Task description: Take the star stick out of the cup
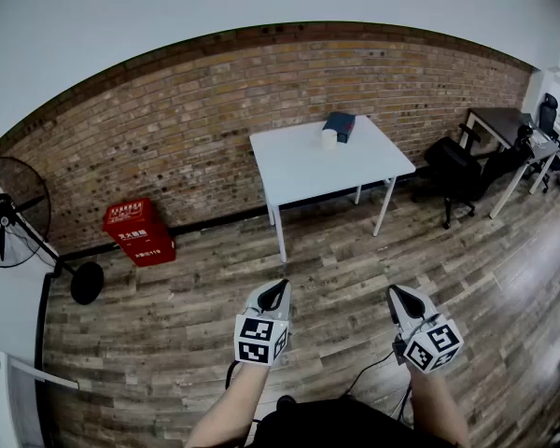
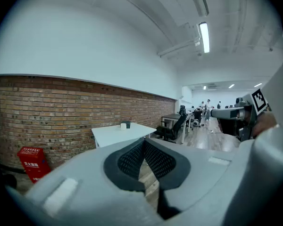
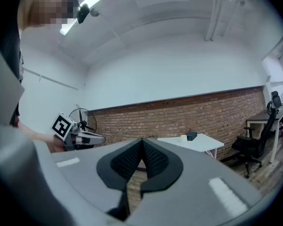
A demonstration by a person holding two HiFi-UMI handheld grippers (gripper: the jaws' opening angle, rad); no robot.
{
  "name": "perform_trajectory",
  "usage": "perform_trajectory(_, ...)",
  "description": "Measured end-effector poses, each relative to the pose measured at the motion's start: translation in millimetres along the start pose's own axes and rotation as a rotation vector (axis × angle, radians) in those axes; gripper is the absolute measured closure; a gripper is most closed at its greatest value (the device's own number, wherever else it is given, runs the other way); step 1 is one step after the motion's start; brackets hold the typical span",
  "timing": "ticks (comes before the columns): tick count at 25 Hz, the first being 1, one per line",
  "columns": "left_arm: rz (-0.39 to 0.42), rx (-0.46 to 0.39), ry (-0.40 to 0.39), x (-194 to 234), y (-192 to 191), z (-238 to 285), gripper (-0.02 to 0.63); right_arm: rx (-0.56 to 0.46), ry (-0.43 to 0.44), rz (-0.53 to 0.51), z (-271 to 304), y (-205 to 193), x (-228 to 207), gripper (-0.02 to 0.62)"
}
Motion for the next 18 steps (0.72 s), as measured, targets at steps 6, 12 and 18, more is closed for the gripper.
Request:
perform_trajectory(6,-0.039,-0.020,0.014,-19,13,-3,0.600,0.020,0.021,0.000,-15,-3,-10,0.597)
perform_trajectory(12,-0.048,-0.023,0.030,-39,17,-1,0.600,0.031,0.040,0.012,-28,-11,-24,0.597)
perform_trajectory(18,-0.060,0.007,0.051,-65,4,6,0.600,0.031,0.087,0.087,-50,-22,-41,0.595)
Point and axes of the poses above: the fingertips, and each gripper's own axes: z forward along the fingers, x to its left, y out of its top, the point moved 3 cm from there along -z, backward along the fingers, and after that the axes turned 2 degrees about -z, right-handed, at the moved point
